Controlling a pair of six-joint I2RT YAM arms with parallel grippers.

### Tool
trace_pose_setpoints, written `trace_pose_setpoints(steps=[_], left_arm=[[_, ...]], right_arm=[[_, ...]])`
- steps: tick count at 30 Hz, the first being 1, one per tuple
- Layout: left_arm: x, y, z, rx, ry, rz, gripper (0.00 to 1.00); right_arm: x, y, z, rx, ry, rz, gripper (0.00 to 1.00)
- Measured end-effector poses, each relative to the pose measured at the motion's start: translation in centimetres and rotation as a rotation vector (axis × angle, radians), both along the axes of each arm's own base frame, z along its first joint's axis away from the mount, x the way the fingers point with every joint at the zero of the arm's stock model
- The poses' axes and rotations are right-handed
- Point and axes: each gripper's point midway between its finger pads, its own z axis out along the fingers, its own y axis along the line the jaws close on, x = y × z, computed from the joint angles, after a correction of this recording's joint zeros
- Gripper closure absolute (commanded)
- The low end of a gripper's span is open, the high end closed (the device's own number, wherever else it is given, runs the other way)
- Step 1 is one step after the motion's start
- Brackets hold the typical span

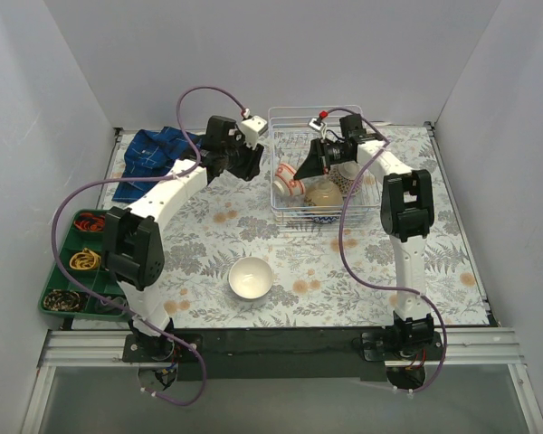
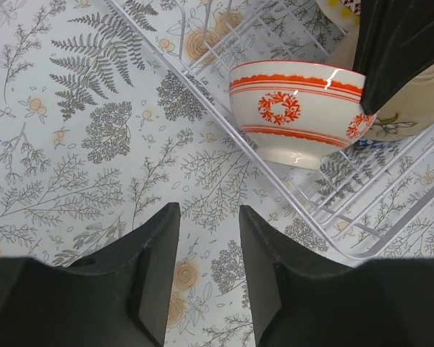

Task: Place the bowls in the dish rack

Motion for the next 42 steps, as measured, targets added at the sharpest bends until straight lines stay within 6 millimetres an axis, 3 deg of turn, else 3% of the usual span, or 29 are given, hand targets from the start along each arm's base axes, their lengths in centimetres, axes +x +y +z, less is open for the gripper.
trace_pose_setpoints(steps=[6, 11, 18, 26, 31, 42], left_arm=[[-0.1, -0.2, -0.8, 0.000, 0.035, -0.003, 0.62], [0.3, -0.6, -0.8, -0.010, 0.040, -0.007, 0.61], [0.6, -1.1, -2.2, -0.012, 0.073, -0.018, 0.61], [0.2, -1.9, -2.2, -0.032, 0.086, -0.036, 0.60], [0.1, -2.1, -2.1, -0.035, 0.087, -0.043, 0.59], [1.0, -3.1, -2.9, -0.049, 0.089, -0.043, 0.59]], right_arm=[[0.3, -0.6, -2.2, 0.015, 0.142, -0.010, 0.99], [1.1, -1.0, -2.0, 0.036, 0.180, -0.014, 0.88], [3.2, -1.2, -1.6, 0.036, 0.147, -0.112, 0.80], [6.3, -1.1, -3.0, -0.065, 0.049, -0.261, 0.72], [6.1, -1.7, -3.6, -0.138, 0.016, -0.283, 0.73], [5.5, -3.8, -5.5, -0.331, -0.049, -0.345, 0.49]])
